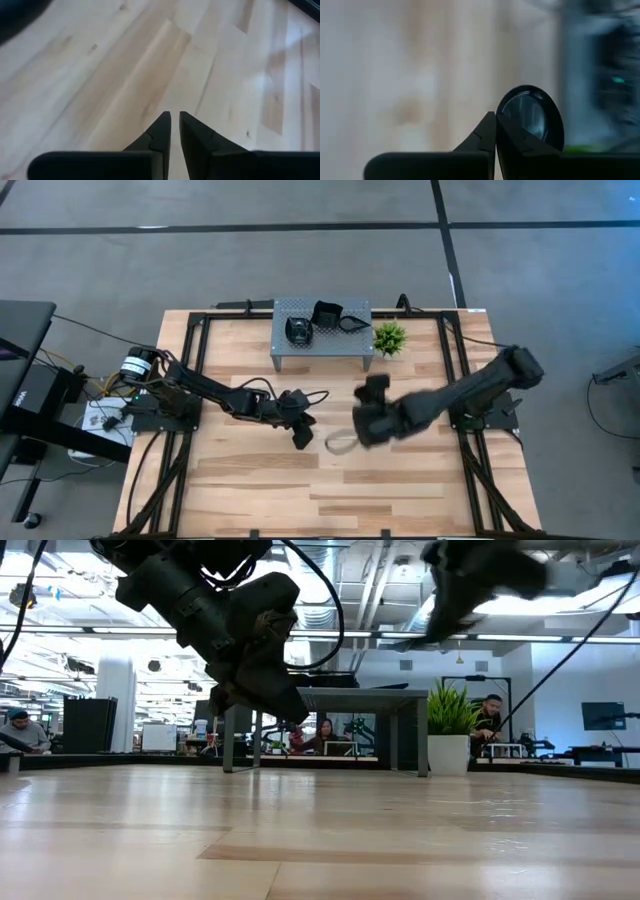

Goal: Pick & Place Mini shaped plates
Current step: Stack the black drop-shaped plate on top of the stacked black drop-shaped plates on the shelf

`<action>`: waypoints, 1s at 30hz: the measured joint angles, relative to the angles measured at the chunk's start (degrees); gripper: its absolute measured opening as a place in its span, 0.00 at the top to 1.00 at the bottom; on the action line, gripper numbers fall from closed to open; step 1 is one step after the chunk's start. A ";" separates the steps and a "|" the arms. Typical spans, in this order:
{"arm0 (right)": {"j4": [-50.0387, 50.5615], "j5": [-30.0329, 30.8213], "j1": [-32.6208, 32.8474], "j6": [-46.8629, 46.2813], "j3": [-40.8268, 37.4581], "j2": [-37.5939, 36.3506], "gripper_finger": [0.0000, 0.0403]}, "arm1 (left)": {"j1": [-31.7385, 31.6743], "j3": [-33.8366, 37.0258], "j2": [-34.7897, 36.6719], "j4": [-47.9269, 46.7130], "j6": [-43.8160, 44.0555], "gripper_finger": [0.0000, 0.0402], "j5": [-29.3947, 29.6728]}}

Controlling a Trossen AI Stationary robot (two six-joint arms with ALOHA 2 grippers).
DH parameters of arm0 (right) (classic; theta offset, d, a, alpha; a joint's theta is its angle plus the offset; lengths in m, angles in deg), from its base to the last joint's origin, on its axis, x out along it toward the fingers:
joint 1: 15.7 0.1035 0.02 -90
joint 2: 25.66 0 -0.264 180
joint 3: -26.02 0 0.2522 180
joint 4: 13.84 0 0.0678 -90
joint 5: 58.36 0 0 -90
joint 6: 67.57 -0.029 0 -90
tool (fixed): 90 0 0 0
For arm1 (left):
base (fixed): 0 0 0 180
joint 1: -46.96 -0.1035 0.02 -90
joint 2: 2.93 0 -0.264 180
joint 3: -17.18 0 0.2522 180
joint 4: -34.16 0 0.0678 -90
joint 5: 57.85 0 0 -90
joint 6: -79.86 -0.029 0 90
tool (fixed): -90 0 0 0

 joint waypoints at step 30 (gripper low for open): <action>-27.69 -20.83 -43.86 24.84 0.04 -2.39 0.98 | -0.92 0.00 0.00 1.59 -0.37 0.90 6.14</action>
